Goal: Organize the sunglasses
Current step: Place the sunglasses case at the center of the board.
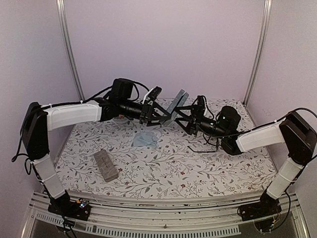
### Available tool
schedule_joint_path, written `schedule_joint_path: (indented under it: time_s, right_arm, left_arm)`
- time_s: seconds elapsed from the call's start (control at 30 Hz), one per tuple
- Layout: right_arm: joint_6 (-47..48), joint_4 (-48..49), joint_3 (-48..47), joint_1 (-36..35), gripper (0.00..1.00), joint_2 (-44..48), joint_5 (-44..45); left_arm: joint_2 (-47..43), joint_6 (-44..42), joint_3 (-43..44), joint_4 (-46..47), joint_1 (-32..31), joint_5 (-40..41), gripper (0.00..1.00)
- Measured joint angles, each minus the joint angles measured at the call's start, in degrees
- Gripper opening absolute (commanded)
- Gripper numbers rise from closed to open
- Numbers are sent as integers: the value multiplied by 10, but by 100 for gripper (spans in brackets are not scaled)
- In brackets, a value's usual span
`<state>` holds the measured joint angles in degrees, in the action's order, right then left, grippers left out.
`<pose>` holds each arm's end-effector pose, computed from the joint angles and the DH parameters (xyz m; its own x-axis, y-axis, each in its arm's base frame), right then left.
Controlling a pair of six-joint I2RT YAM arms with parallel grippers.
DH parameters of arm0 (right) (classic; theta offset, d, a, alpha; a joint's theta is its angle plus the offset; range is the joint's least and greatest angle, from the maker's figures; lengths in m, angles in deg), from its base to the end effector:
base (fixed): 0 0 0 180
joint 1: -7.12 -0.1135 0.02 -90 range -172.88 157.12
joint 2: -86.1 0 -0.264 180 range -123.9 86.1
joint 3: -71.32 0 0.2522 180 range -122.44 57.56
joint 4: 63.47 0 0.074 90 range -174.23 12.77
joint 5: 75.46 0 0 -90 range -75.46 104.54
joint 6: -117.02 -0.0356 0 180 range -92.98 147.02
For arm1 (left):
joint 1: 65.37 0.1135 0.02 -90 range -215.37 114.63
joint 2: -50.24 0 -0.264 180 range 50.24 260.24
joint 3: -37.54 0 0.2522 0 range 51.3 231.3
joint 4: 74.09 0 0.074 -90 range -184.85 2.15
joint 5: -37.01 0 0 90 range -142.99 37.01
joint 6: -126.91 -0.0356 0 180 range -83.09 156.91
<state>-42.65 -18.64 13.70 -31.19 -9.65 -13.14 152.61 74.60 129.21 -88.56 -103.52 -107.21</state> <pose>0.2641 0.2297 0.2328 -0.8224 0.4085 -0.3959 -0.4023 0.0742 0.9125 0.3047 -0.2761 0.2842 -0.8385 0.2041 -0.5052 0.5382 0.1656 -0.8264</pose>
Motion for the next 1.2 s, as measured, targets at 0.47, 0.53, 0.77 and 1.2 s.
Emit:
schedule_joint_path:
  time_s: [0.47, 0.53, 0.77, 1.2]
  right_arm:
    - [-7, 74, -16, -11, 86, 7, -3]
    - [-11, 74, -22, -11, 87, 7, -4]
    - [-17, 63, -27, -12, 60, 7, -5]
    - [-7, 42, -47, -11, 51, 7, -18]
  left_arm:
    - [-26, 20, -1, 43, -14, -23, 38]
    - [-26, 19, -1, 47, -15, -25, 38]
    - [-28, 16, -1, 47, -15, -30, 39]
    - [-35, 2, -1, 47, -12, -19, 87]
